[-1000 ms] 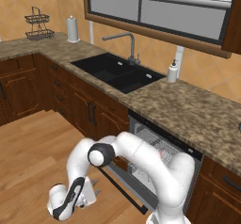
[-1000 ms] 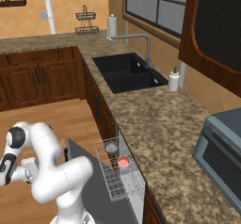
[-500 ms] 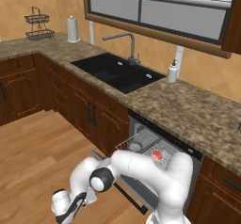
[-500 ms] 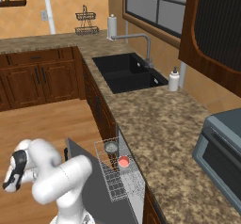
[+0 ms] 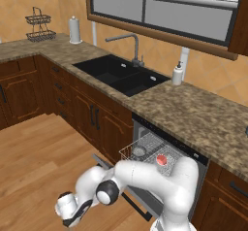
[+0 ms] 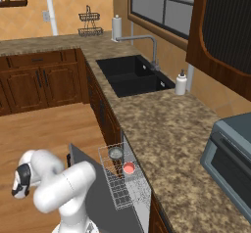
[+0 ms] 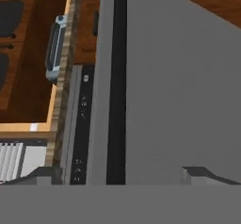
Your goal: Pick up the cup and bowl from the counter, place them in the dishwasher, and close the dishwasher door.
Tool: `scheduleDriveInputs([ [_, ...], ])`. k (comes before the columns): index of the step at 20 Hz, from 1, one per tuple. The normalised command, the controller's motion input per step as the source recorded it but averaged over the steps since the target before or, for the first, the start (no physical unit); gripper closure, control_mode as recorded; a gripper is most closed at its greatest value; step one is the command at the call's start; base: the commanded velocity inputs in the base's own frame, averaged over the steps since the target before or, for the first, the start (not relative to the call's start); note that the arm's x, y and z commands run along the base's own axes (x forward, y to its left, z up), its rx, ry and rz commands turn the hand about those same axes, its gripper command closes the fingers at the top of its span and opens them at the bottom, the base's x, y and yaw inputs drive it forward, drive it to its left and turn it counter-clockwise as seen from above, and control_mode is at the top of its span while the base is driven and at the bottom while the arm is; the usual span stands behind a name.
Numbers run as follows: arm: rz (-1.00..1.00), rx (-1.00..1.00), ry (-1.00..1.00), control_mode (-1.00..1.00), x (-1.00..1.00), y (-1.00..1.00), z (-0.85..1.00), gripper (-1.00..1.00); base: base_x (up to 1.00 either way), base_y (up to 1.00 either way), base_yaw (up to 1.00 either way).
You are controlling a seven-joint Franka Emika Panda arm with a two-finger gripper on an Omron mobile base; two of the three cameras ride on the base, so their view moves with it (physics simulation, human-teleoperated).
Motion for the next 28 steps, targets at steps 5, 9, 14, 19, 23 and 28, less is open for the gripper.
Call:
scheduleDriveInputs([
  [5,0.00,0.03,0.00,-1.00,0.25,-0.12,-0.65,-1.00,0.00,0.00,0.00],
  [9,0.00,-0.03,-0.01,-1.00,0.23,-0.29,-0.41,-1.00,0.00,0.00,0.00],
  [14,0.00,-0.15,-0.07,-1.00,0.36,-0.57,-0.10,-1.00,0.00,0.00,0.00],
  [19,0.00,-0.20,-0.13,-1.00,0.45,-0.68,0.00,-1.00,0.00,0.00,0.00],
  [23,0.00,-0.19,-0.17,-1.00,0.53,-0.77,0.06,-1.00,0.00,0.00,0.00],
  [28,0.00,-0.18,-0.16,-1.00,0.56,-0.93,0.19,-1.00,0.00,0.00,0.00],
])
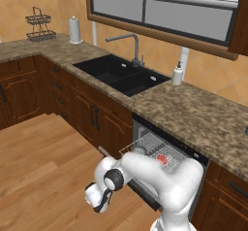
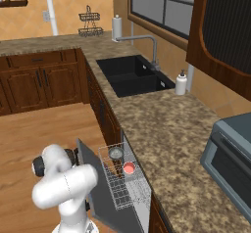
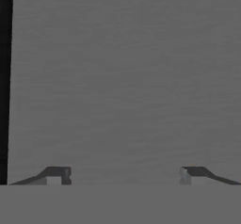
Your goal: Pick up the cup and bowl from the counter, place them in the dishwasher, and close the dishwasher door.
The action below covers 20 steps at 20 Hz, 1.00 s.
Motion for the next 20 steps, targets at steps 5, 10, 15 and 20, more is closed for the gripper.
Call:
scheduleDriveInputs([
  [5,0.00,-0.10,-0.06,-1.00,0.69,-1.00,0.28,-1.00,0.00,0.00,0.00],
  [10,0.00,-0.01,0.00,-1.00,0.75,-1.00,0.30,-1.00,0.00,0.00,0.00],
  [15,0.00,0.00,0.00,-1.00,0.75,-1.00,0.21,-1.00,0.00,0.00,0.00],
  [20,0.00,0.00,0.00,-1.00,0.76,-1.00,0.04,-1.00,0.00,0.00,0.00],
])
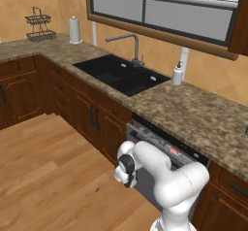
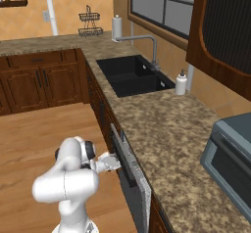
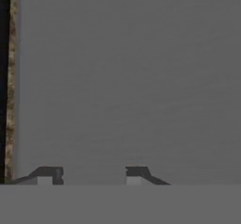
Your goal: Pick up the cup and bowl from the counter, place them in the dishwasher, and close the dishwasher door.
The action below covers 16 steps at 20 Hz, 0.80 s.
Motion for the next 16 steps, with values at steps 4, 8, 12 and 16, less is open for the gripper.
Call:
scheduleDriveInputs([
  [4,0.00,0.00,0.02,-1.00,0.69,-1.00,0.00,-1.00,0.00,0.00,0.00],
  [8,0.00,0.00,0.05,-1.00,0.50,-0.94,0.00,-1.00,0.00,0.00,0.00],
  [12,0.02,0.04,0.08,-1.00,0.37,-0.86,0.00,-1.00,0.00,0.00,0.00],
  [16,0.04,0.06,0.07,-1.00,0.22,-0.77,0.00,-1.00,0.00,0.00,0.00],
])
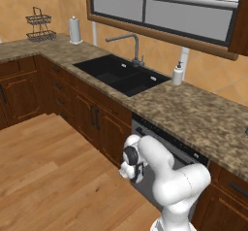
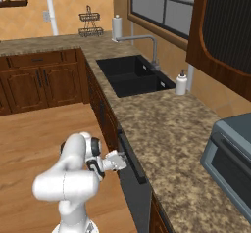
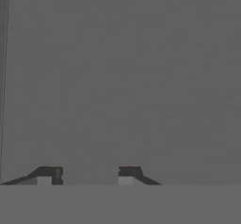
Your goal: Pick up the cup and bowl from the counter, place them in the dishwasher, and close the dishwasher door.
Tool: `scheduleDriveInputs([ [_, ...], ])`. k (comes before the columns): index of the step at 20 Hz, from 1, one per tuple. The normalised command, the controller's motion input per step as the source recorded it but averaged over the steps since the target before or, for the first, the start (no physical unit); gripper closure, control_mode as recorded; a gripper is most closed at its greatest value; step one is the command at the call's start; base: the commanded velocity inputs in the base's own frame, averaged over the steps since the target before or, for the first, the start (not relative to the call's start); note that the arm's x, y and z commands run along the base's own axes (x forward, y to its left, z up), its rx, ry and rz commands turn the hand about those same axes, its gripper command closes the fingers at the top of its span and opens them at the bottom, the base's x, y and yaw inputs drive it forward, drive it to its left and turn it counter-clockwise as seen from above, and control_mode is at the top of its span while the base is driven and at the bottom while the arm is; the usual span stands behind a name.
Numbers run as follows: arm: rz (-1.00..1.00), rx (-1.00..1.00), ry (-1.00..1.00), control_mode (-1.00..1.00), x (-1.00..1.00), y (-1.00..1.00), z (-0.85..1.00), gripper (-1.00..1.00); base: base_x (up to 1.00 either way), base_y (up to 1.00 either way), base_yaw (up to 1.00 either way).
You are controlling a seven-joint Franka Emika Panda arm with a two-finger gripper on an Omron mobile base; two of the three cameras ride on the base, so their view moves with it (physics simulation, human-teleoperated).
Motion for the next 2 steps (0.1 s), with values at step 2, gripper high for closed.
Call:
scheduleDriveInputs([
  [2,0.09,0.09,0.06,-1.00,0.04,-0.59,0.00,-1.00,0.00,0.00,0.00],
])
